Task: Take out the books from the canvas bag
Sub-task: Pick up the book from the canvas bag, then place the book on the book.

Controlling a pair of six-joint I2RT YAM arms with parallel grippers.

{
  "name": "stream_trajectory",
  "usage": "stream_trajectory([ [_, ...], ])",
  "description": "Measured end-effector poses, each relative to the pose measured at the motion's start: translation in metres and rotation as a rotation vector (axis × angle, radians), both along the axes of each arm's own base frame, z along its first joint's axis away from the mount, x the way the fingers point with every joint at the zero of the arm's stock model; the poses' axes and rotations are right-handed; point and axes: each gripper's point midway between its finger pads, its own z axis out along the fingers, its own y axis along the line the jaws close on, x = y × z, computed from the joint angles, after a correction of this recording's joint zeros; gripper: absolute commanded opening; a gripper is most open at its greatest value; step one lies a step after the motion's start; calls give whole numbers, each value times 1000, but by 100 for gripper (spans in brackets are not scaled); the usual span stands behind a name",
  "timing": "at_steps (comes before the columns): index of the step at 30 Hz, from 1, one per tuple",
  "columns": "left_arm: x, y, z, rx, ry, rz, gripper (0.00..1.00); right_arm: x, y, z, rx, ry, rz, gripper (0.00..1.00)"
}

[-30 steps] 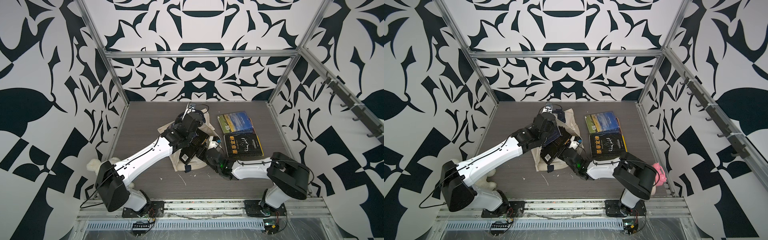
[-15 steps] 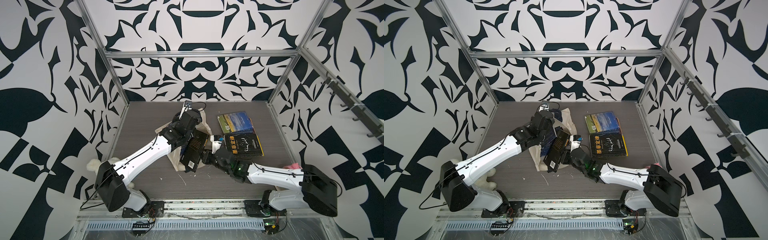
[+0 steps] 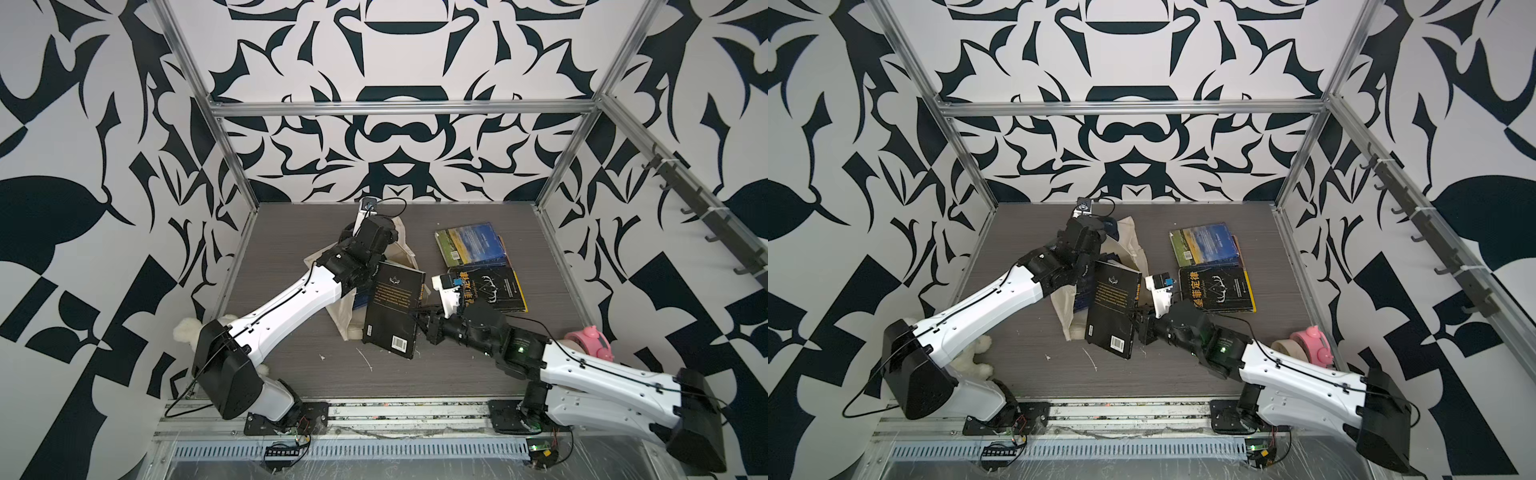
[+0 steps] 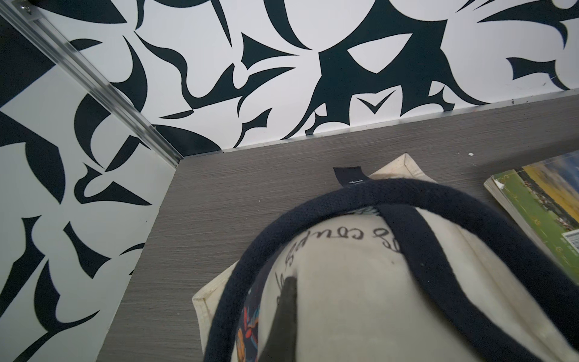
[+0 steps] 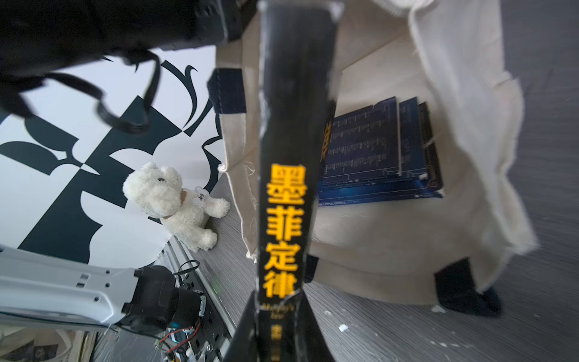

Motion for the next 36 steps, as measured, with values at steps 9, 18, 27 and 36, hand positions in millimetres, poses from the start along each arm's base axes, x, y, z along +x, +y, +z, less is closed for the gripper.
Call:
stream_trajectory([
  [9, 2, 3, 0, -3, 1, 11, 0, 17, -72, 53, 63, -157, -284, 0],
  [18, 2, 2, -2, -14, 10, 7, 0, 69, -125, 51, -45, -181, -585, 0],
  [27, 2, 1, -6, -25, 24, 0, 0, 151, -171, 53, -14, -79, -795, 0],
  [36, 3, -5, -11, -40, 42, -19, 0, 225, -168, 13, 76, 74, -820, 0],
])
